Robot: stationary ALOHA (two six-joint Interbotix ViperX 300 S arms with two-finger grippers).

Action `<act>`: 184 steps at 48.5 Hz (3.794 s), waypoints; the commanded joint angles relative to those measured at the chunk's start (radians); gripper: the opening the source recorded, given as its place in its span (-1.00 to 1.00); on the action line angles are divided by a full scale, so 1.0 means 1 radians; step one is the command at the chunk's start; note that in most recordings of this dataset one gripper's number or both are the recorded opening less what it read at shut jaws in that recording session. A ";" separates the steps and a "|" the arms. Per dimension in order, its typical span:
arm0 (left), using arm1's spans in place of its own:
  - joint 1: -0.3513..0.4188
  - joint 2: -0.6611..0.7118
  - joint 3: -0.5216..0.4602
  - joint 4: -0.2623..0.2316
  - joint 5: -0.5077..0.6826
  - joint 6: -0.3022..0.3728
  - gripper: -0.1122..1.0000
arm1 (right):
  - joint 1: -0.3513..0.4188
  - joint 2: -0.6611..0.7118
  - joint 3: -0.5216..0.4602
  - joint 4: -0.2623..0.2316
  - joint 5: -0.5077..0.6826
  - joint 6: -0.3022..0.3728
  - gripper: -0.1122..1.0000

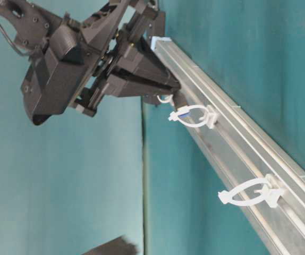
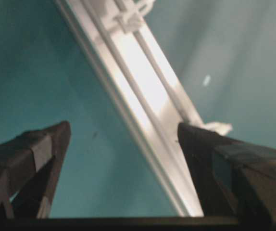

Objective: Pass the USB cable through three rings with both arms.

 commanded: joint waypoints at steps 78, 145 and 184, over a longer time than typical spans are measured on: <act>0.003 0.147 -0.048 0.002 -0.304 -0.012 0.92 | 0.100 0.006 -0.028 0.077 -0.112 0.044 -0.64; -0.017 0.534 -0.210 0.002 -0.437 -0.103 0.92 | 0.098 0.006 -0.026 0.077 -0.101 0.060 -0.64; -0.026 0.551 -0.245 0.002 -0.425 -0.104 0.41 | 0.098 0.005 -0.025 0.077 -0.101 0.061 -0.64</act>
